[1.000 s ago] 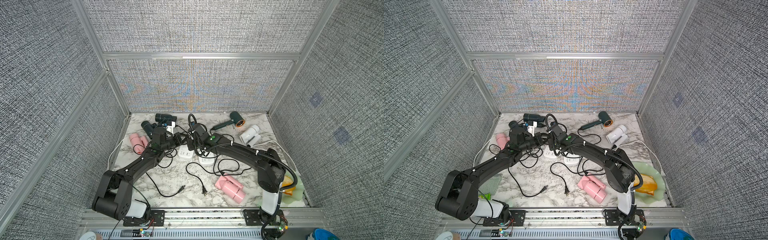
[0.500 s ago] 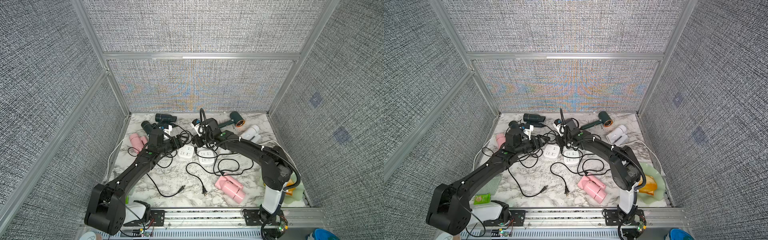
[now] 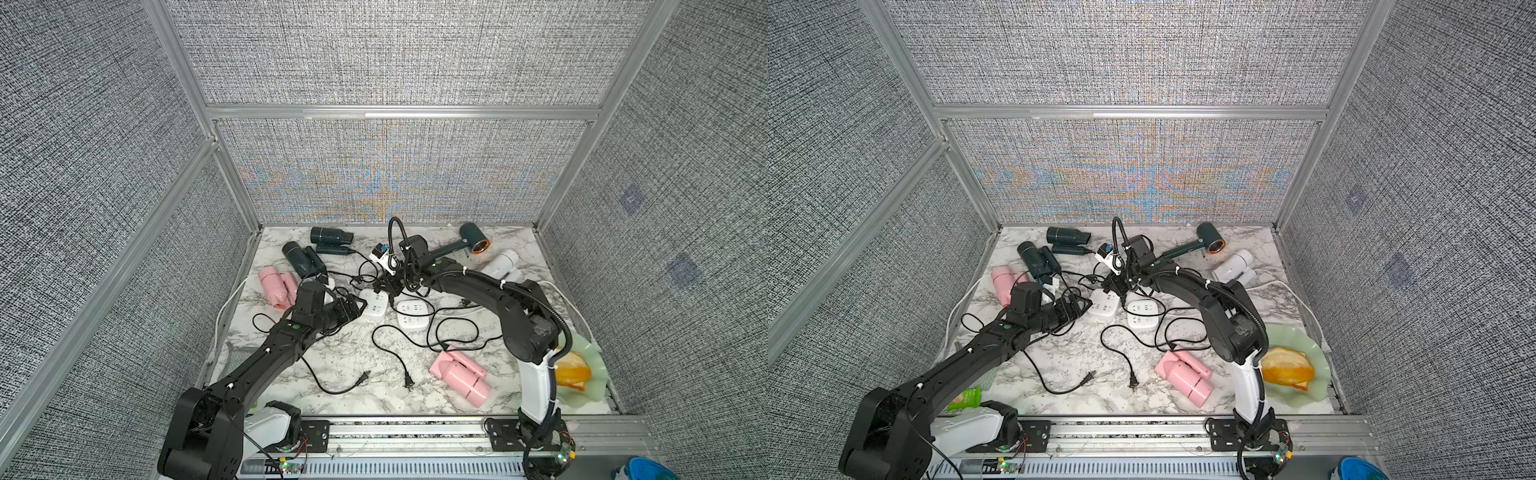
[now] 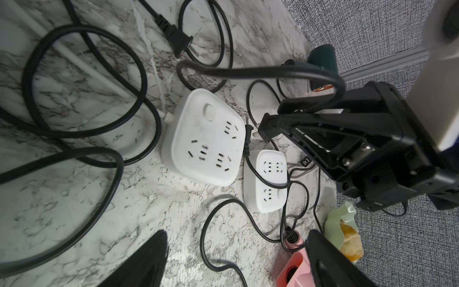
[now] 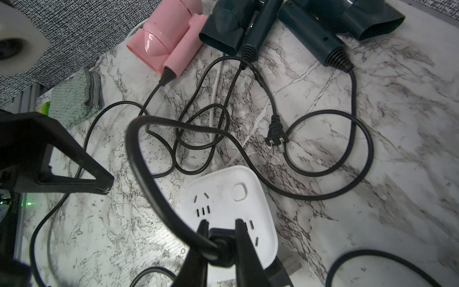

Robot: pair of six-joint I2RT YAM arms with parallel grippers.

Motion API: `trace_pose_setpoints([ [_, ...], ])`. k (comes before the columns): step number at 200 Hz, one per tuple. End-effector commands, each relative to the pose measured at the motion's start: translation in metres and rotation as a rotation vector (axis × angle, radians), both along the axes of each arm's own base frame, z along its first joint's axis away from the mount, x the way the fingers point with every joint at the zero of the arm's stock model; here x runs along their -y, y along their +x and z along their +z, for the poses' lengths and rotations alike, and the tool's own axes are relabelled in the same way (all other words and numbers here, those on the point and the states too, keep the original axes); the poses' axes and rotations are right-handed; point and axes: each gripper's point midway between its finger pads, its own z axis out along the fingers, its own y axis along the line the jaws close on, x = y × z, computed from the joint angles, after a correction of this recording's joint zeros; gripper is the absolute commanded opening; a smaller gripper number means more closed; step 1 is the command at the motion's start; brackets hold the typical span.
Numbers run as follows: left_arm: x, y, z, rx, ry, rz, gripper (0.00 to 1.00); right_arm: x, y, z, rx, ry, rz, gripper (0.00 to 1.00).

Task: Charge the blow dryers
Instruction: Insert the plug into the socket.

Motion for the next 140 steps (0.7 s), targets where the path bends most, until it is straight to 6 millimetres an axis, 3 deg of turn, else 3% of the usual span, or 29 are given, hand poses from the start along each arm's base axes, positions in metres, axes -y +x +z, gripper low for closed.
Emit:
trace_pose_setpoints([
  [1,0.001,0.003,0.001,0.020,-0.009,0.000,0.92,-0.005,-0.003,-0.001,-0.007,0.031,0.058,0.13],
  [92,-0.001,0.000,-0.008,0.008,-0.005,0.010,0.94,-0.003,-0.003,-0.027,-0.055,0.035,0.086,0.11],
  [140,0.000,0.000,-0.009,0.007,-0.005,0.004,0.94,-0.002,0.006,-0.030,-0.030,0.021,0.069,0.11],
])
